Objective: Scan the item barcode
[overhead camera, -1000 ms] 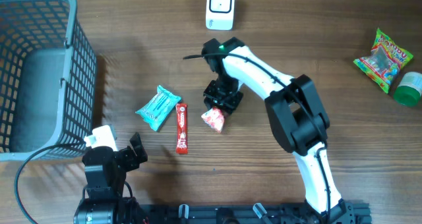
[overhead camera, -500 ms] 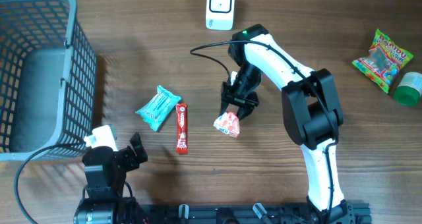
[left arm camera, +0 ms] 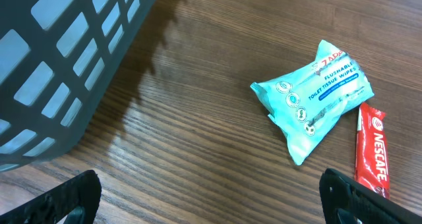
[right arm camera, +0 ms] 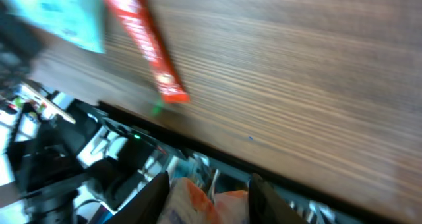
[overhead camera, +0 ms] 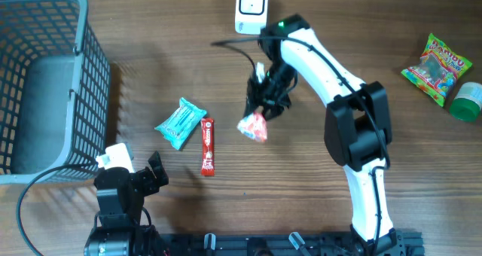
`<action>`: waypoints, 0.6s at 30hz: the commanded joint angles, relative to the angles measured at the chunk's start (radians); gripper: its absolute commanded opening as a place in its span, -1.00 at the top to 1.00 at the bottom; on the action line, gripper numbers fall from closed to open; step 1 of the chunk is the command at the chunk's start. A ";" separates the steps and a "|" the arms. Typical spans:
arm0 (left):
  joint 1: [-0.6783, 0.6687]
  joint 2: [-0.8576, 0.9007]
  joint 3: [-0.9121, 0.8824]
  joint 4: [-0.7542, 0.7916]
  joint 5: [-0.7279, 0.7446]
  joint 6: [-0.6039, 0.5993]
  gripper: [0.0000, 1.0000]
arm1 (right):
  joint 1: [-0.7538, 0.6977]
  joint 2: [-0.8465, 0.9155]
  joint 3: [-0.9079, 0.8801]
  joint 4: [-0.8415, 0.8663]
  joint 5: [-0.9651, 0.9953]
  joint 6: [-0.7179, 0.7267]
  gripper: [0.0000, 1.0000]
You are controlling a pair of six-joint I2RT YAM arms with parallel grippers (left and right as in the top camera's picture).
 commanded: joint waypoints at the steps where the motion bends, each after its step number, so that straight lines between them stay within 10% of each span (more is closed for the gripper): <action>1: 0.000 -0.002 -0.003 0.002 -0.010 0.012 -1.00 | -0.003 -0.127 0.081 -0.004 -0.022 0.023 0.25; 9: 0.000 -0.002 -0.003 0.002 -0.010 0.012 -1.00 | 0.015 -0.465 0.081 -0.004 0.043 0.053 0.18; 11: 0.000 -0.002 -0.003 0.002 -0.010 0.012 -1.00 | 0.024 -0.539 0.081 0.008 0.178 0.119 -0.16; 13: 0.000 -0.002 -0.003 0.003 -0.010 0.012 -1.00 | 0.049 -0.573 0.069 0.038 0.419 0.189 -0.96; 18: 0.000 -0.002 -0.003 0.002 -0.010 0.012 -1.00 | 0.151 -0.565 -0.057 0.024 0.562 0.338 -0.99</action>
